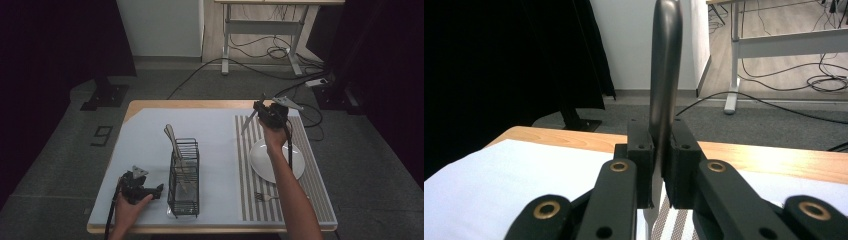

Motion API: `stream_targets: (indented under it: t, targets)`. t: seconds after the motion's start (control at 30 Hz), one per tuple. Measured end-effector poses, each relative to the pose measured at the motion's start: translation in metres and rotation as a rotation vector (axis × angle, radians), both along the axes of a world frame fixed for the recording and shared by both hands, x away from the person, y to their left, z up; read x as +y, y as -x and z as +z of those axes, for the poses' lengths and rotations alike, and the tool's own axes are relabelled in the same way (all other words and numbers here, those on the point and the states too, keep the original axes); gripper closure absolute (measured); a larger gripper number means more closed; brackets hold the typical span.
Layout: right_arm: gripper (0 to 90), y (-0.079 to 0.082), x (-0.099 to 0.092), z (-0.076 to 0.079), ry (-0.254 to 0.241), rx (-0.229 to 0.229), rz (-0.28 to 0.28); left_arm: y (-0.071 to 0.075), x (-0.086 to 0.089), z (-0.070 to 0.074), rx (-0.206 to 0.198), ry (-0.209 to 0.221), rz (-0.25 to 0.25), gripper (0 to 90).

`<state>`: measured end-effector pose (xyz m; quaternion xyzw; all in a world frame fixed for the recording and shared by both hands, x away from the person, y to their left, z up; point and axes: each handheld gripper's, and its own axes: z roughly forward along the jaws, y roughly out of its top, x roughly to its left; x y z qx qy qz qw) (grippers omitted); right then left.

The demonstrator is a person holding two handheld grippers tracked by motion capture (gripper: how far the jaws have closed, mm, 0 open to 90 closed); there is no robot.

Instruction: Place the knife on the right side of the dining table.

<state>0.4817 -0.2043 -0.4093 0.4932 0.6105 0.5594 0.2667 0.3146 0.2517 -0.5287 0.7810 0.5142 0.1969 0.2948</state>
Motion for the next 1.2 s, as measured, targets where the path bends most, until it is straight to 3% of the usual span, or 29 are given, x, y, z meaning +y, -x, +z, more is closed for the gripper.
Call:
stream_targets:
  t: [0.3, 0.53, 0.7, 0.93, 1.2]
  targets:
    - [83.3, -0.009, 0.000, -0.008, 0.002, 0.012, -0.023, 0.000, 0.000, 0.000, 0.000, 0.001, 0.000, 0.0]
    - [83.3, -0.013, 0.003, -0.012, -0.005, -0.005, -0.033, 0.000, 0.000, 0.000, 0.000, 0.001, 0.000, 0.0]
    - [83.3, -0.016, 0.004, -0.016, 0.023, 0.001, -0.048, 0.000, 0.000, 0.000, 0.000, 0.000, 0.000, 0.0]
    - [83.3, -0.018, -0.001, -0.018, 0.001, 0.000, -0.053, 0.000, 0.000, 0.000, 0.000, 0.000, 0.000, 0.0]
    - [83.3, -0.021, -0.001, -0.020, 0.002, -0.031, -0.084, 0.000, 0.000, 0.000, -0.001, 0.001, 0.000, 0.0]
